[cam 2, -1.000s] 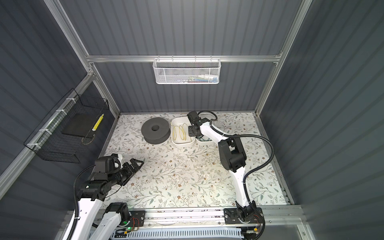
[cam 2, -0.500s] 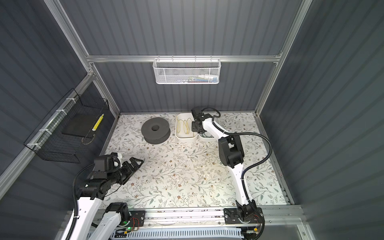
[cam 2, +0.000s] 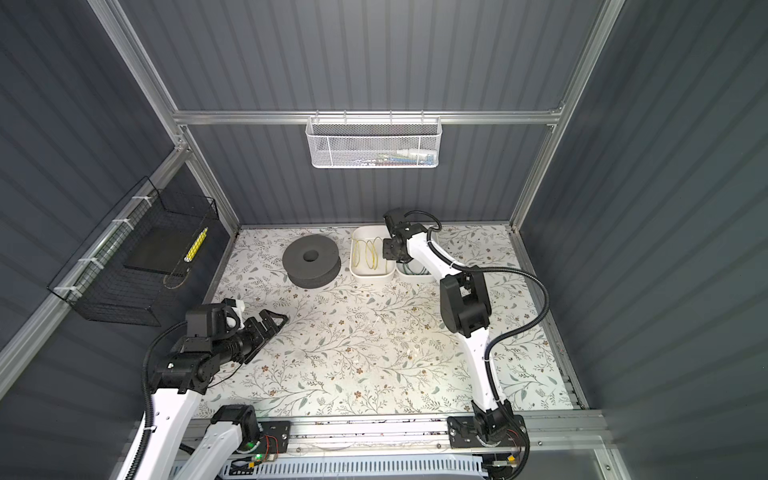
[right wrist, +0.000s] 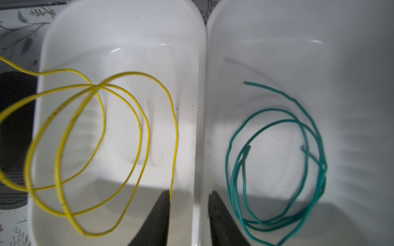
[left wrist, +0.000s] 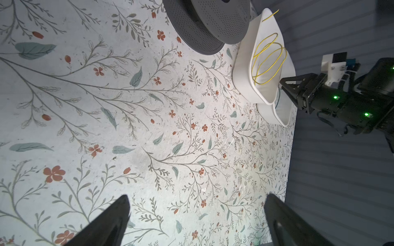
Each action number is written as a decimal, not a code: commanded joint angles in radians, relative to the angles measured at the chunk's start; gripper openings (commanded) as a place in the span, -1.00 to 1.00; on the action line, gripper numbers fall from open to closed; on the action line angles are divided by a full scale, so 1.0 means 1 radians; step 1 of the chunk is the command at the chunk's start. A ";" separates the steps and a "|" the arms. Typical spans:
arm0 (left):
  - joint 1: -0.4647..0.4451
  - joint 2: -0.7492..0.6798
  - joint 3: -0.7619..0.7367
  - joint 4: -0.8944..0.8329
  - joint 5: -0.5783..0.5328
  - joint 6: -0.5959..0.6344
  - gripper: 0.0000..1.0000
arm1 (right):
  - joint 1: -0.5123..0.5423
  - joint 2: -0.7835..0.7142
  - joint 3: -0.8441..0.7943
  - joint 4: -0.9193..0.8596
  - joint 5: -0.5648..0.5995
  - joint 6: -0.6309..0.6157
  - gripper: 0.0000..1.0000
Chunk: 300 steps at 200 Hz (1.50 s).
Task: Wrap the cables
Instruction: 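Push both white trays farther from the robot with the right gripper, then withdraw the right gripper while the left gripper moves toward the grey spool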
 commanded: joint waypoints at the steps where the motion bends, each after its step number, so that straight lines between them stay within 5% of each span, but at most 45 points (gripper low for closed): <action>1: 0.004 0.012 0.043 0.005 -0.016 0.021 0.99 | -0.002 -0.090 0.015 -0.025 0.003 -0.024 -0.26; 44: 0.004 0.029 0.052 0.067 -0.135 -0.023 0.97 | -0.003 -0.314 -0.197 0.069 -0.048 0.009 -0.23; 83: 0.004 -0.021 -0.121 0.395 -0.143 -0.169 0.87 | 0.001 -0.793 -0.943 0.678 -0.297 0.220 -0.13; 110: 0.004 0.030 -0.195 0.587 -0.097 -0.203 0.99 | 0.001 -1.057 -1.276 0.878 -0.279 0.270 0.01; 145: 0.004 0.200 -0.156 0.661 -0.060 -0.143 0.98 | 0.001 -1.249 -1.385 0.747 -0.216 0.266 -0.05; 187: 0.005 0.359 -0.157 0.882 -0.021 -0.122 0.82 | 0.004 -1.443 -1.597 0.857 -0.062 0.342 0.01; 241: 0.019 0.662 -0.159 1.307 0.153 -0.206 0.52 | 0.001 -1.421 -1.594 0.828 -0.193 0.318 0.07; 300: 0.101 0.846 -0.182 1.476 0.170 -0.210 0.46 | -0.002 -1.424 -1.576 0.798 -0.206 0.302 0.08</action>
